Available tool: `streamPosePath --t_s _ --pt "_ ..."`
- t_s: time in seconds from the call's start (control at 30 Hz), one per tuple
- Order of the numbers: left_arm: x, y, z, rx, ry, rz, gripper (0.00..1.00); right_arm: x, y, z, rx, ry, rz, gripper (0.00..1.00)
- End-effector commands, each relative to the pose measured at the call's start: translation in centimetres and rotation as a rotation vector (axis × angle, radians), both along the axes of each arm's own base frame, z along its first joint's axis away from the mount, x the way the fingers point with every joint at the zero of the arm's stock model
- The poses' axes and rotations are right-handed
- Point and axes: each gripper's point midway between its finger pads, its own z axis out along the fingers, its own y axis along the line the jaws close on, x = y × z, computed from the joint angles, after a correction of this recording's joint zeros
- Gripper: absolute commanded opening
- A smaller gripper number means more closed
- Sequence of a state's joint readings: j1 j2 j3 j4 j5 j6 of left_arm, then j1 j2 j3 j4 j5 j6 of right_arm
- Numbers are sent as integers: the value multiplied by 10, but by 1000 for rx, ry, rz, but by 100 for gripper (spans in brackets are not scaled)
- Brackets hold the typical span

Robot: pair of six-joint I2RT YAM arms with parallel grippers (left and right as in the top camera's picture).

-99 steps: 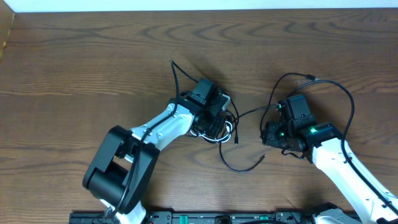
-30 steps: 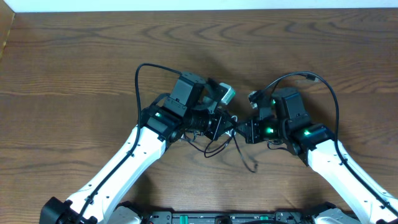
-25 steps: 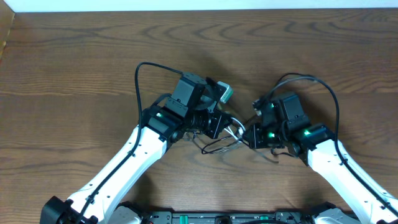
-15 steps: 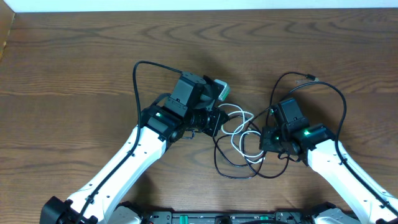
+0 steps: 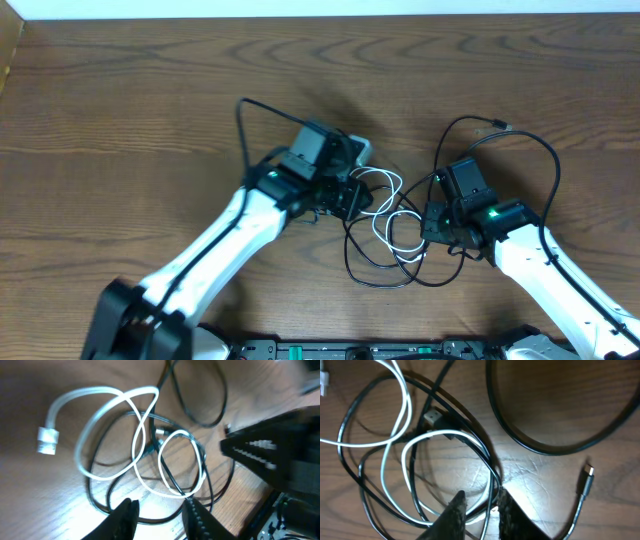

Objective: Untangle cables

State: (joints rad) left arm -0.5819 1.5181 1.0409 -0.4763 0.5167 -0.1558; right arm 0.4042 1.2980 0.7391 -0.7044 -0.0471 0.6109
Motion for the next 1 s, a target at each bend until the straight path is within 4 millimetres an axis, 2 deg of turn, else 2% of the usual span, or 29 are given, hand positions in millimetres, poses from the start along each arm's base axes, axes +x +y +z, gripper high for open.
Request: streamPosePath --t_s 0.0,0.1,0.2,0.27,0.43,0.7,0.73,0.8,0.83,0.97 --pt "-12 -16 -30 44 54 -60 40 -5 -17 -4 -69 23 -84 24" --pt "-16 -30 -48 58 64 -96 48 -13 -32 -6 -121 57 -169 29" --pt "-14 -39 -64 65 57 -115 50 -15 -36 -7 -127 69 -178 32" --pt "-9 -42 -74 78 47 -110 55 -15 -36 -7 -127 72 -181 33" --pt "4 -41 -99 127 25 -83 56 -15 -36 -7 -127 71 -181 34" --pt "-6 -51 -121 135 56 -121 56 -15 -36 -7 -127 71 -181 34" --pt "-8 -52 -121 136 56 -124 54 -15 -36 -7 -127 71 -181 34" --pt "-8 -53 -121 135 55 -127 41 -15 -36 -7 -127 71 -181 34" --pt "-8 -53 -121 135 55 -127 30 -15 -36 -7 -127 70 -181 34" --pt "-8 -53 -118 131 51 -127 11 -15 -36 -7 -127 71 -181 35"
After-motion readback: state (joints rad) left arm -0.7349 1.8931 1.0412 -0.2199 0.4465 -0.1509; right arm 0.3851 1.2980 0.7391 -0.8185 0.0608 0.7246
